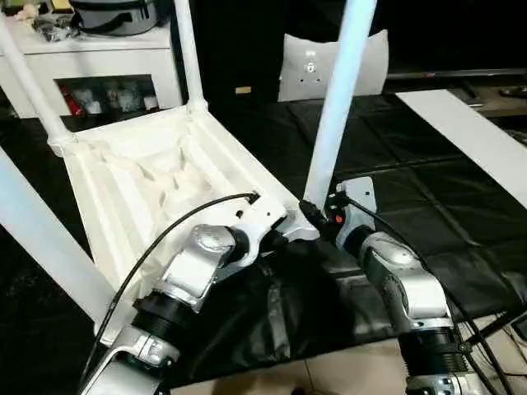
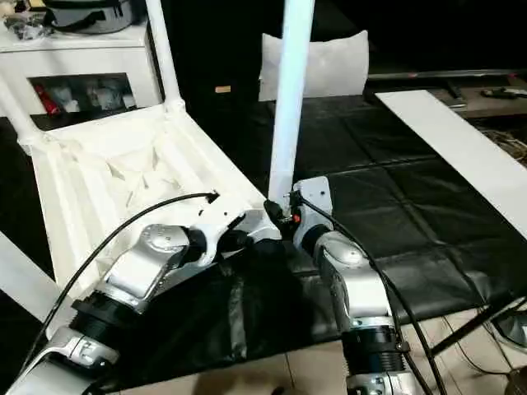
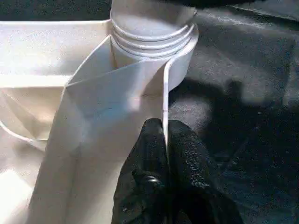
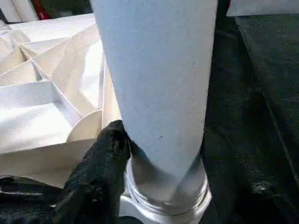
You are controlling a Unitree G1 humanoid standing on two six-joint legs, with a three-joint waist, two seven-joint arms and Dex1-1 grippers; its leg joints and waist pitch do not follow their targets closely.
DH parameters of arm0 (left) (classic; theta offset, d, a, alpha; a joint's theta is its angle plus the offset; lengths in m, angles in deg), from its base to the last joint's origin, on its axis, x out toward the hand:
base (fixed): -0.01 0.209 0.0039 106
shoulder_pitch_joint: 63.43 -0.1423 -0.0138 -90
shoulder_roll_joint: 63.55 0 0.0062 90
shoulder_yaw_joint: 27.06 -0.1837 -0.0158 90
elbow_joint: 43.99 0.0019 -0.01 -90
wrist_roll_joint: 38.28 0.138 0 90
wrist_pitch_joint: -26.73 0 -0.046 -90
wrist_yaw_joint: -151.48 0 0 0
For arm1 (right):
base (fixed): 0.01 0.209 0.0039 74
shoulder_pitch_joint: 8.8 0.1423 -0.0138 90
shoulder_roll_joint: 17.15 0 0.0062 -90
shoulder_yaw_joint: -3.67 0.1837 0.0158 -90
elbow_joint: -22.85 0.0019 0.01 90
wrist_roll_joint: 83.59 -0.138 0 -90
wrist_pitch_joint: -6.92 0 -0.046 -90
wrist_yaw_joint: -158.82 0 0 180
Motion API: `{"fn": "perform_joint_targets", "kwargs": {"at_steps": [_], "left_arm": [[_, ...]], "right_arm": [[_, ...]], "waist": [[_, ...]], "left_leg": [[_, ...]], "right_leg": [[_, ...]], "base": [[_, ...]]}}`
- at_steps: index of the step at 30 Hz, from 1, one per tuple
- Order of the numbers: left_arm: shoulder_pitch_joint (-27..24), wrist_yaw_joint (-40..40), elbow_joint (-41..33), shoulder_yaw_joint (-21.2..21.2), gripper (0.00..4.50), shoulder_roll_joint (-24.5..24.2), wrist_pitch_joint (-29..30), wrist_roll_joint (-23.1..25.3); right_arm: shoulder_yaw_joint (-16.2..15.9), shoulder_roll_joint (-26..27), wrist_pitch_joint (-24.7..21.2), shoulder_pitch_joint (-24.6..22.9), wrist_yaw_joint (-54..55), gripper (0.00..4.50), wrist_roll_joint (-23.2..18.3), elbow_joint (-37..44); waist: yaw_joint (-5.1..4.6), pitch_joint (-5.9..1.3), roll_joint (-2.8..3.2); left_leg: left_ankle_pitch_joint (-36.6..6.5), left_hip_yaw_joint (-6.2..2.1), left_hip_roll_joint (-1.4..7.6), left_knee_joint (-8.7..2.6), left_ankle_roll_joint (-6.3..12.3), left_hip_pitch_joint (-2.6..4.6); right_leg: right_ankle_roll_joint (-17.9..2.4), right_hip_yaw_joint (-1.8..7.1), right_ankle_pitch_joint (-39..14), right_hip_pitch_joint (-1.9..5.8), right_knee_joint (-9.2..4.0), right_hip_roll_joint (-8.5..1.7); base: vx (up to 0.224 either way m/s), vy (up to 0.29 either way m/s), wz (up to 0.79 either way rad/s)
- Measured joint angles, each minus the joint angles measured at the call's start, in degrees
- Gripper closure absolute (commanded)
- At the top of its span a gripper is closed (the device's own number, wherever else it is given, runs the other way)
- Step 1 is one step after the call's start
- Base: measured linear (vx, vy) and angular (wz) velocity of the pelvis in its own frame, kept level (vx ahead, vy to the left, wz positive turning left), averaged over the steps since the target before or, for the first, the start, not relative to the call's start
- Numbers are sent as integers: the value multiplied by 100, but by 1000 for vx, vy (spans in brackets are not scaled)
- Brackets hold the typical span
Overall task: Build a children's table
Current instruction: Rotate leg to tighten
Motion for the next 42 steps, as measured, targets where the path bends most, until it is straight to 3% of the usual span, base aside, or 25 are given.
{"fn": "perform_joint_targets", "kwargs": {"at_steps": [5, 9, 15, 21, 24, 27, 28, 32, 33, 36, 42], "left_arm": [[-1, -130, -2, -69, 450, -98, -179, -6], [-33, -629, -6, -176, 450, -483, -635, -82], [-171, -1482, -2, -221, 450, -1168, -1487, -239], [-206, -2202, 5, -355, 450, -1585, -2035, -292], [-290, -2743, -12, -391, 450, -1783, -2176, -529], [-347, -3107, -72, -454, 450, -1859, -2302, -668], [-350, -3198, -75, -491, 450, -1874, -2363, -693], [-349, -3445, -88, -596, 450, -1951, -2550, -722], [-348, -3512, -89, -614, 450, -1973, -2590, -725], [-348, -3630, -127, -658, 450, -2034, -2608, -728], [-346, -3749, -130, -704, 450, -2062, -2727, -728]], "right_arm": [[0, -148, 106, -98, -319, 134, -120, 72], [-71, -753, 124, -273, -1251, 93, -392, 283], [-413, -1689, 204, -472, -2852, 93, -696, 494], [-470, -2114, 615, -419, -3904, 93, -880, 328], [-571, -2299, 913, -221, -4442, 93, -909, -29], [-611, -2400, 1080, -102, -4773, 93, -933, -259], [-635, -2399, 1083, -60, -4875, 120, -949, -307], [-802, -2398, 1067, 45, -5323, 133, -1037, -433], [-837, -2400, 1068, 63, -5422, 162, -1074, -486], [-952, -2399, 1082, 142, -5687, 172, -1133, -627], [-1038, -2419, 1087, 204, -6019, 238, -1143, -692]], "waist": [[93, -3, 5], [188, -3, 6], [295, 0, -3], [471, -1, -8], [494, -3, -13], [602, -8, -29], [634, -8, -29], [698, -7, -57], [704, -8, -64], [713, -5, -84], [752, -3, -106]], "left_leg": [[-1, 6, -4, -40, 1, 12], [2, 12, 1, -60, 4, 0], [14, 39, 7, -36, 22, -28], [7, 77, 11, -14, -10, -11], [6, 96, 9, -14, -10, -7], [7, 105, 12, -16, -9, -3], [7, 108, 13, -16, -9, -2], [7, 124, 15, -13, -10, 8], [7, 129, 14, -11, -10, 12], [8, 138, 13, -4, -11, 25], [10, 140, 9, 4, -14, 24]], "right_leg": [[-5, 34, 43, -13, 41, 15], [-11, 41, 41, -48, 75, 21], [-18, 73, 40, -110, 119, 22], [-17, 103, 40, -106, 119, 12], [-17, 120, 41, -105, 119, 9], [-16, 137, 40, -105, 139, 9], [-13, 139, 38, -105, 143, 9], [1, 166, 25, -112, 176, 9], [5, 173, 23, -113, 183, 9], [10, 194, 19, -116, 203, 11], [11, 223, 19, -116, 208, 18]], "base": [[0, 0, 0], [0, 0, 0], [0, 0, 0], [0, 0, 0], [0, 0, 0], [0, 0, 0], [0, 0, 0], [0, 0, 0], [0, 0, 0], [0, 0, 0], [0, 0, 0]]}}
